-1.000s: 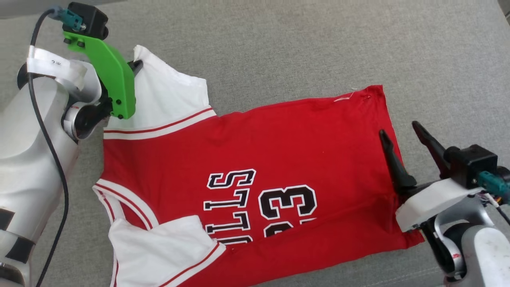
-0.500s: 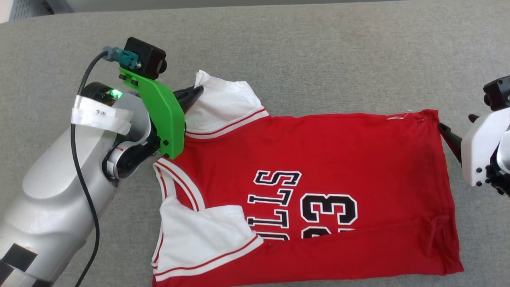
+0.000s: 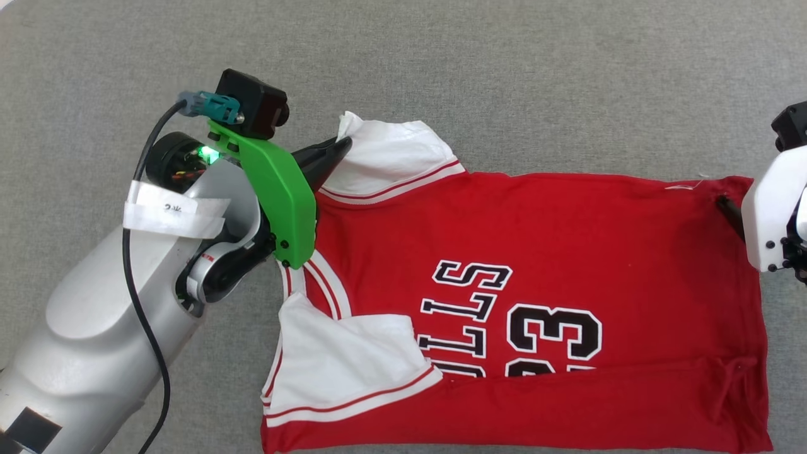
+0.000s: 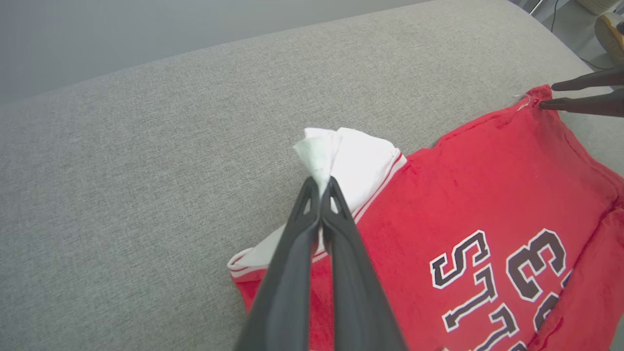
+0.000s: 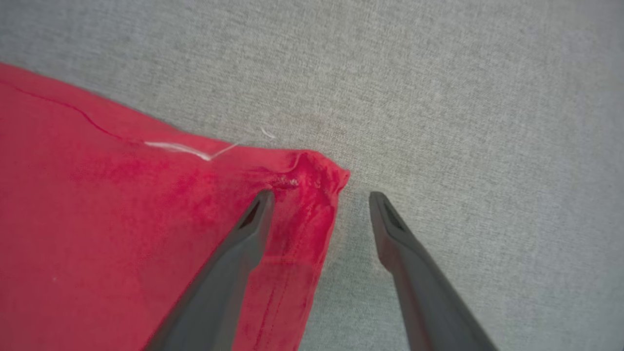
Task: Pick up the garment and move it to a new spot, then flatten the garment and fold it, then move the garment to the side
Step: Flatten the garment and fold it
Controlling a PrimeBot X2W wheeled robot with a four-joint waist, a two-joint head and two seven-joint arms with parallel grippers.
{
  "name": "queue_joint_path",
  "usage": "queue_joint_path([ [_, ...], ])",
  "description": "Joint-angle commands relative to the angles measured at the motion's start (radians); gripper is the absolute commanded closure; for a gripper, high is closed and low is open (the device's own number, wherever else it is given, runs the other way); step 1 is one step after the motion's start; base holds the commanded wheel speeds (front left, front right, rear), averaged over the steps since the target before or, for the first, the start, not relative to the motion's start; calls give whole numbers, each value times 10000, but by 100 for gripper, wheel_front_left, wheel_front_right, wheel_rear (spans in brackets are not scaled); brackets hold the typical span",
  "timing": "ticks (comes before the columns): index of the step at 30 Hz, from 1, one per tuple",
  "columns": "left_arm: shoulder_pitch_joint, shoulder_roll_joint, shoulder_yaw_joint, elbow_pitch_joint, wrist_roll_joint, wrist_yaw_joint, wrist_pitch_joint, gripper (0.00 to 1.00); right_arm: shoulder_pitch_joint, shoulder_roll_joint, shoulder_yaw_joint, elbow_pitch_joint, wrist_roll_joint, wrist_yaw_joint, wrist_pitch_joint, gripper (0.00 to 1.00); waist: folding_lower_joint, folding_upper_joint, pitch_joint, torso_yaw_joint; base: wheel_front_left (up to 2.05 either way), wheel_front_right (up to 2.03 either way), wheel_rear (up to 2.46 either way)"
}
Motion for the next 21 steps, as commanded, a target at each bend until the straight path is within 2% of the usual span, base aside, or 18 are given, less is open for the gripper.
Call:
queue_joint_path([
  [1,183,-1,-19,-126,64,84,-66,100,-162,25,67,149,94,-9,-81,0,0,-1,129,110,0,0,0],
  [9,221,9,-72,-404,206,182,-190,100,-174,96,543,775,583,-9,-483,0,0,-1,324,242,0,0,0],
  [10,228,16,-78,-405,215,185,-199,100,-174,89,587,856,639,-9,-518,14,0,-1,332,251,0,0,0],
  [11,238,22,-84,-402,222,189,-211,100,-172,63,660,940,674,-9,-577,69,0,-1,336,260,0,0,0],
  [12,247,22,-86,-394,220,195,-220,100,-175,39,726,991,691,-9,-645,100,0,-1,333,266,0,0,0],
  [21,759,43,215,-81,-67,362,-802,100,-189,119,710,1388,959,-9,-2431,100,0,-1,-231,139,0,0,0],
])
